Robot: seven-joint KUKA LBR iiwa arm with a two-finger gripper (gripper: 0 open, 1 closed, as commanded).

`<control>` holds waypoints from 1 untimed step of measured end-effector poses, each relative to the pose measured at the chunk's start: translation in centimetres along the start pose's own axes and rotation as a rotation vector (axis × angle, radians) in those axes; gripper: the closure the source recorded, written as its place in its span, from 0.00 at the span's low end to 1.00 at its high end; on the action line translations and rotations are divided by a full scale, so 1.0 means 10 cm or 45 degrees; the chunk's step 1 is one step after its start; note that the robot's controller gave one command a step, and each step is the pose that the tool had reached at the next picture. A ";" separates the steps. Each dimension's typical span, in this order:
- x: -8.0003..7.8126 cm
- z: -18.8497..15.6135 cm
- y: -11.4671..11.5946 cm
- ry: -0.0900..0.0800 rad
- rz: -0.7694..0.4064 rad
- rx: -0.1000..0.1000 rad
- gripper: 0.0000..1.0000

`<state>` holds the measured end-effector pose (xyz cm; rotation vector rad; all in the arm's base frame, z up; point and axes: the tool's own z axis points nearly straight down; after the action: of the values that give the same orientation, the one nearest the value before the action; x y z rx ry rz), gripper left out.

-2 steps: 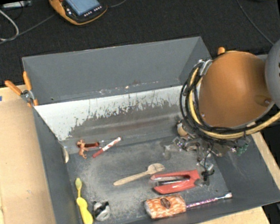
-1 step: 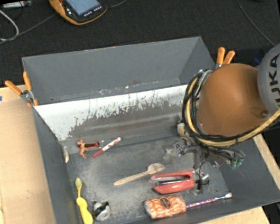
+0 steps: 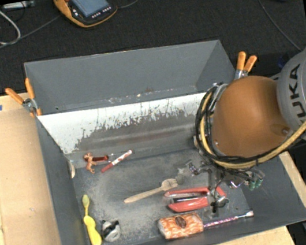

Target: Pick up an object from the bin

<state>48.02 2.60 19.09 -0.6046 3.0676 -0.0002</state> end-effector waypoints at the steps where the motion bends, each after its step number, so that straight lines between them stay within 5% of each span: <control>1: 0.05 0.12 -0.03 0.002 -0.125 -0.002 0.00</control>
Offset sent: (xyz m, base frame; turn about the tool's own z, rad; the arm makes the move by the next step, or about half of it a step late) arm 0.0046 -0.0048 -0.0462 -0.3053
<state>47.73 2.17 17.87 -0.7552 3.0359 0.0005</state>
